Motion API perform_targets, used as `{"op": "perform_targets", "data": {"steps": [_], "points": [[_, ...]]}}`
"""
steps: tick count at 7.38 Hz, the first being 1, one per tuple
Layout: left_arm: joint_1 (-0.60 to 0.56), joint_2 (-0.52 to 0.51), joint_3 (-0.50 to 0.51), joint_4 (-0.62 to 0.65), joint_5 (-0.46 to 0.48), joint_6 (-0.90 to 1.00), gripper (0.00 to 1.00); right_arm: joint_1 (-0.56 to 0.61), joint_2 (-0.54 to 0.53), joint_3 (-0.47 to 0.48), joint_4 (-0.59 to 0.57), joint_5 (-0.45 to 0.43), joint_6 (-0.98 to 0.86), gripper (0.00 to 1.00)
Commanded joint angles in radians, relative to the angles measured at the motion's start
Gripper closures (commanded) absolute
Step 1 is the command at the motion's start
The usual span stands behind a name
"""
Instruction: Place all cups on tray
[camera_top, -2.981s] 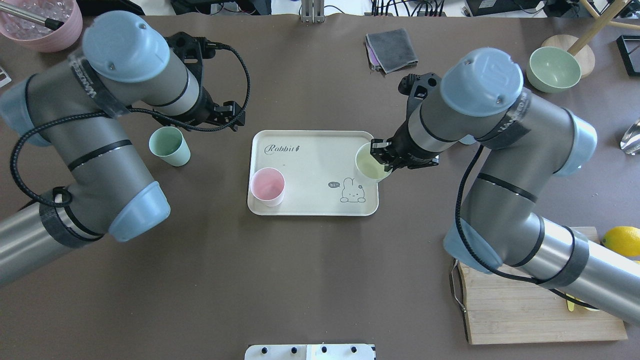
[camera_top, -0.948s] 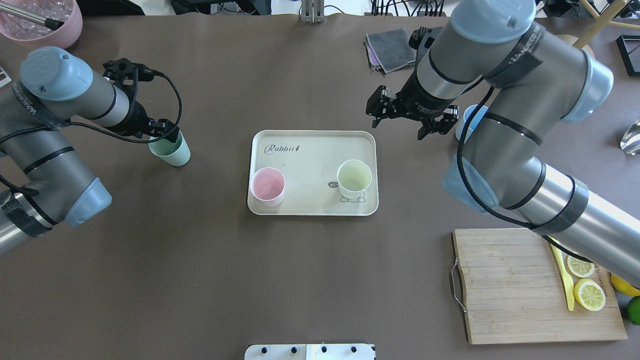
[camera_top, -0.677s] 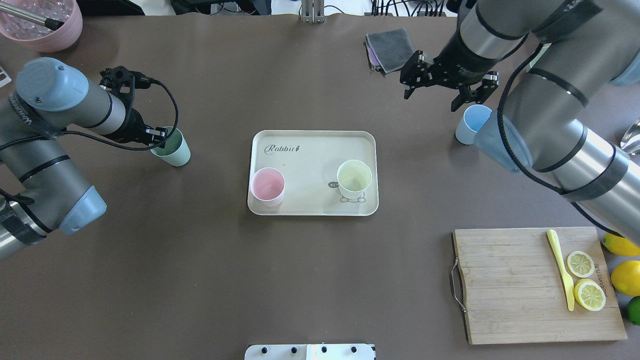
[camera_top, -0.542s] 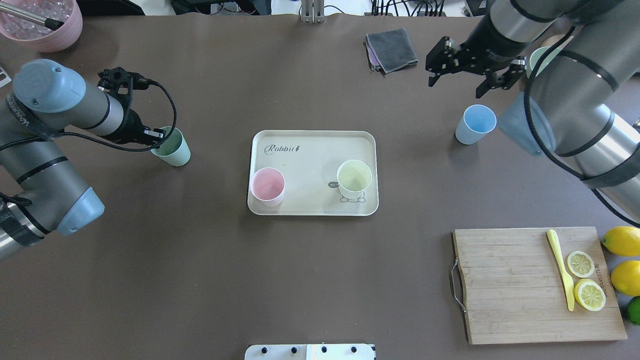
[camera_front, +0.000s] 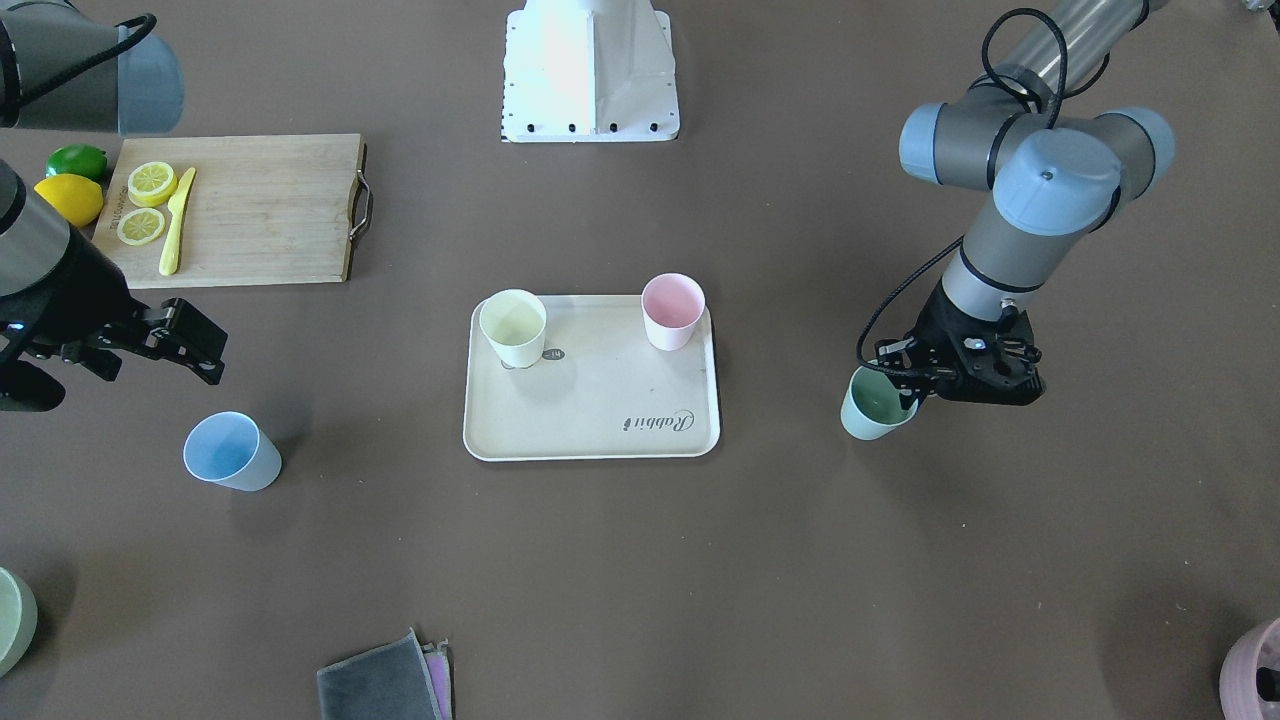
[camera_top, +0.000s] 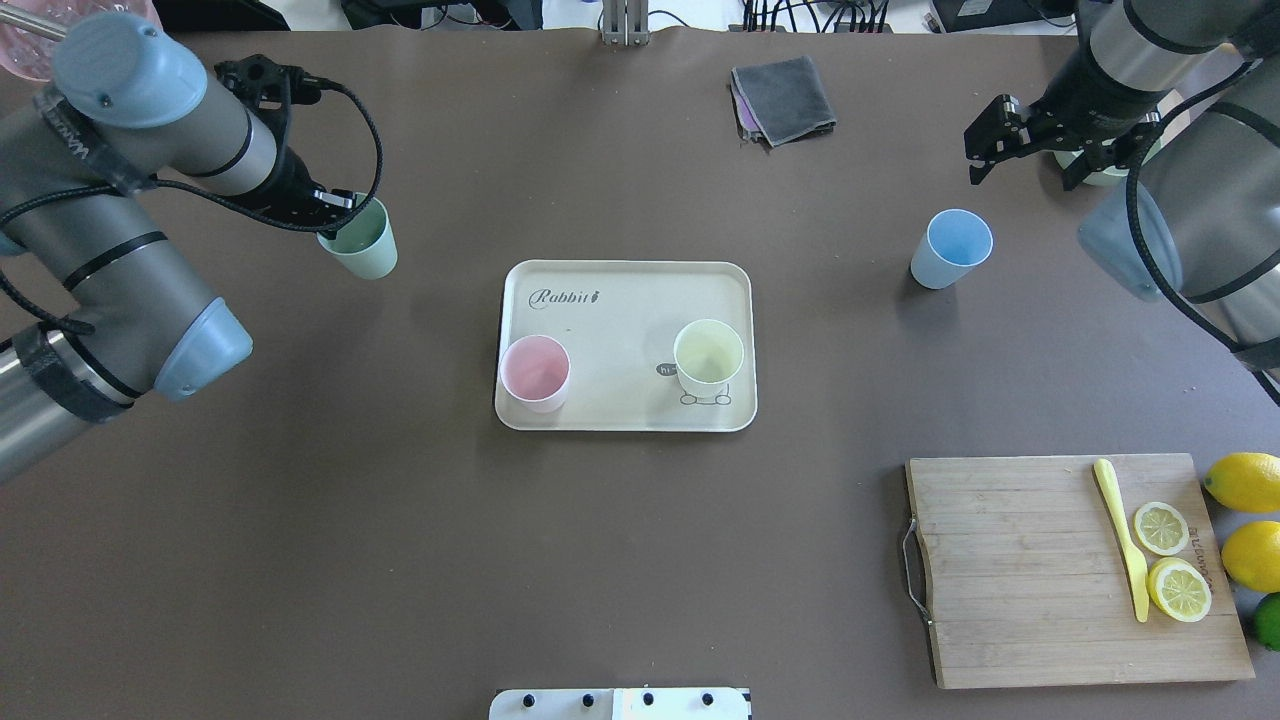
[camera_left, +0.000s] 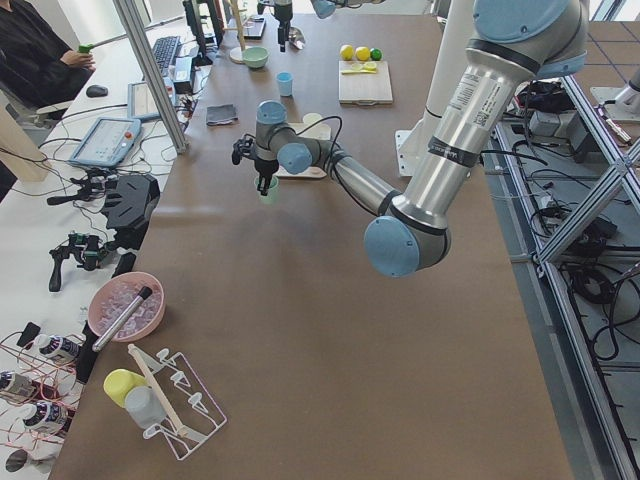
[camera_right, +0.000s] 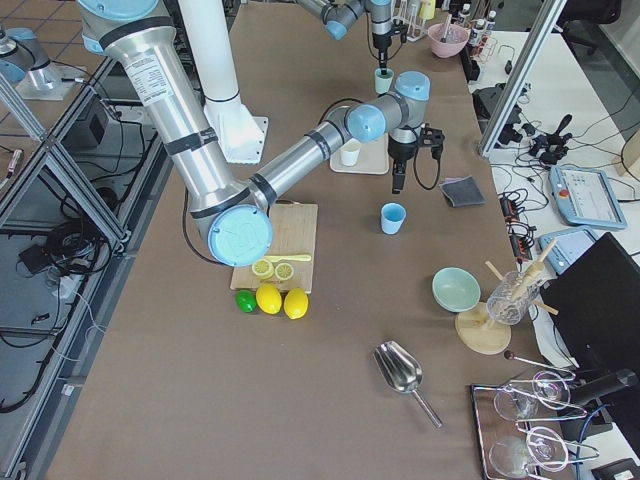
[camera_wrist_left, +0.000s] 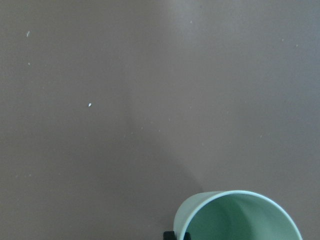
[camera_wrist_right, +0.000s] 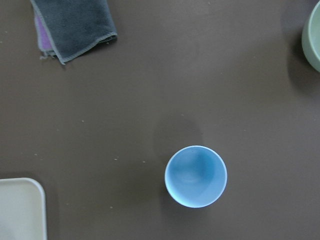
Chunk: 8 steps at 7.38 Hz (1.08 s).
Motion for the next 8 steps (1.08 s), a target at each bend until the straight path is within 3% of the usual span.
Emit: {"op": "perform_targets", "data": {"steps": [1, 3, 6, 7, 8], "points": [[0.006, -0.087, -0.001, 0.075, 0.000, -0.062, 1.00, -0.035, -0.038, -0.148, 0.189, -0.042, -0.016, 0.00], [0.009, -0.105, -0.003, 0.079, 0.000, -0.082, 1.00, -0.050, -0.058, -0.279, 0.408, -0.043, -0.005, 0.00], [0.023, -0.131, -0.003, 0.095, 0.000, -0.100, 1.00, -0.101, -0.065, -0.273, 0.421, -0.042, 0.079, 0.00], [0.024, -0.138, -0.006, 0.096, 0.000, -0.101, 1.00, -0.110, -0.064, -0.270, 0.421, -0.040, 0.086, 0.40], [0.033, -0.142, -0.006, 0.096, 0.000, -0.104, 1.00, -0.131, -0.062, -0.273, 0.443, -0.045, 0.086, 0.99]]}}
